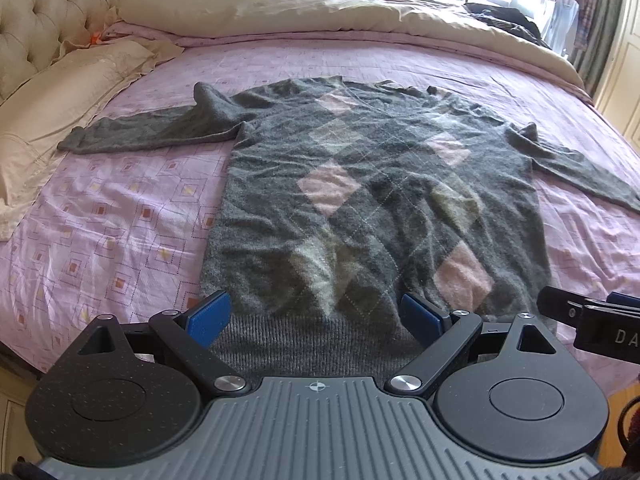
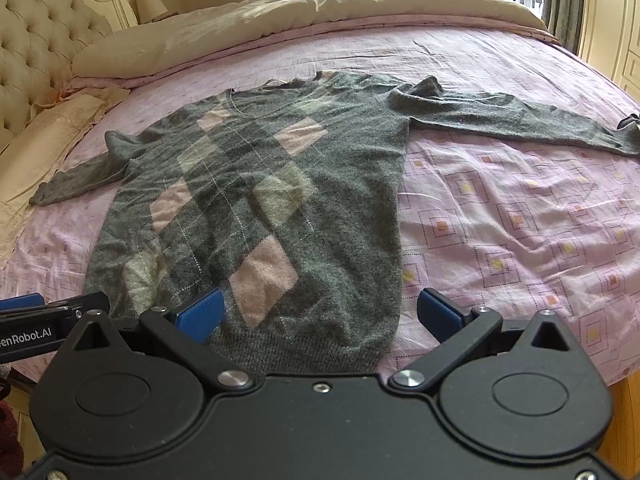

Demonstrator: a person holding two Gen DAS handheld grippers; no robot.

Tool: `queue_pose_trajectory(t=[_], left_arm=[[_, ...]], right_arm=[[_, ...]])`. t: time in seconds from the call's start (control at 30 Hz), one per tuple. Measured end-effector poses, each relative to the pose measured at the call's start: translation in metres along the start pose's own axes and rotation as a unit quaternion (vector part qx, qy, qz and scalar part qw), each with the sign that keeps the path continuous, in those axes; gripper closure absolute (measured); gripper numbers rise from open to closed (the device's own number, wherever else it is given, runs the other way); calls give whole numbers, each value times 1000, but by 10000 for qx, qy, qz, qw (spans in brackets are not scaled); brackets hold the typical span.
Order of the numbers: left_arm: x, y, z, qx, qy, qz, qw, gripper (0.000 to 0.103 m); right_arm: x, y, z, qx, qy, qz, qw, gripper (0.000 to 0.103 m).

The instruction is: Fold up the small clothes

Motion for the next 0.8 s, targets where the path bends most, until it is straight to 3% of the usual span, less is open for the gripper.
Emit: queue_pose_trajectory(t=[0.3,0.63,0.8], left_arm=[[6,3,10,11,-88,48,9999,11],[18,11,19,-33,35,104,9999,12],[23,15,29,-200,14,36,9998,19]], right_arm=[[9,8,10,330,-114,118,9993,1],[22,30,16,580,340,104,9977,2],[37,69,26,530,383,326,9973,19]])
Point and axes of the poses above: each gripper's, at about its wrist camera, not at the fingertips, and z roughly the way its jaws point, y to its right, x to its top, the point moved 3 cm from there along z, roughly the way its jaws point, and after that the axes turned 1 degree about -y, right-handed, at the moved point
